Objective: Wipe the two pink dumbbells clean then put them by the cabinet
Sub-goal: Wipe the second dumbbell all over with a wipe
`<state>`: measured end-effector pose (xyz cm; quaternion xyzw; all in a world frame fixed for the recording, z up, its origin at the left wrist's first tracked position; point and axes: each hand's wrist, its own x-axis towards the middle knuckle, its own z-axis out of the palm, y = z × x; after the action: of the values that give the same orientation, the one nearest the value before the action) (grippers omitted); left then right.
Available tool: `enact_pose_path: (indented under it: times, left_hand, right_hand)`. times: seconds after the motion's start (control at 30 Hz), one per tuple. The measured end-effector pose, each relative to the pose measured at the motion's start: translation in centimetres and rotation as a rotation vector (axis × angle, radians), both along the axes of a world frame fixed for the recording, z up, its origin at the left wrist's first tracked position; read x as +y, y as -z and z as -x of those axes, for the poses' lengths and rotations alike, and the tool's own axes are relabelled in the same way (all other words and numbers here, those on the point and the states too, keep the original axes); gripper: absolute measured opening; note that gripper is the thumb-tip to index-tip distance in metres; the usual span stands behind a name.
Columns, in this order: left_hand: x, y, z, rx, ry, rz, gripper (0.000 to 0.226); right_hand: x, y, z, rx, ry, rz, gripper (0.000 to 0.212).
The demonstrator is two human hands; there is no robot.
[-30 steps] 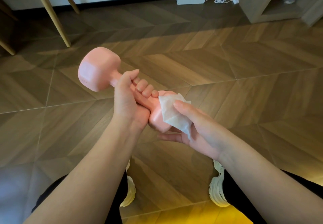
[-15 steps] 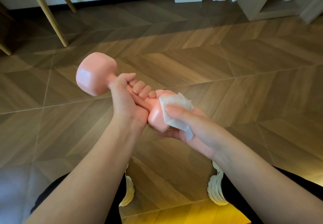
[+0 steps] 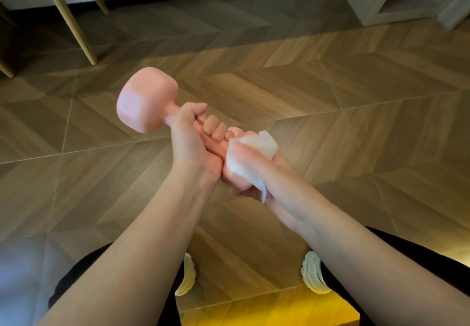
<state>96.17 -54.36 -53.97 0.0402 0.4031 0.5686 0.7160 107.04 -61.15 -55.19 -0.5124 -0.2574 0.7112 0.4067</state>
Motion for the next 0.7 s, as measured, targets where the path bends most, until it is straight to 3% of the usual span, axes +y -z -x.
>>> enact_pose_path:
  times: [0.13,0.27,0.37,0.5,0.7]
  left_hand:
    - [0.2,-0.2,-0.1,0.003,0.011,-0.024,0.038]
    - [0.4,-0.2,0.6,-0.039,-0.001,-0.031,0.038]
    - [0.2,-0.1,0.8,-0.077,0.011,-0.024,0.038]
    - [-0.1,0.0,0.3,-0.070,0.050,-0.015,0.037]
    - [0.2,0.0,0.6,-0.074,0.005,0.010,0.038]
  right_hand:
    - [0.3,-0.4,-0.4,0.043,0.055,0.039,0.043]
    - [-0.2,-0.2,-1.2,0.178,-0.047,-0.079,0.056]
    - [-0.4,-0.1,-1.0,0.103,-0.111,-0.166,0.054]
    - [-0.4,-0.1,-0.3,0.013,-0.018,-0.090,0.062]
    - [-0.6,-0.2,-1.2,0.142,-0.088,-0.126,0.060]
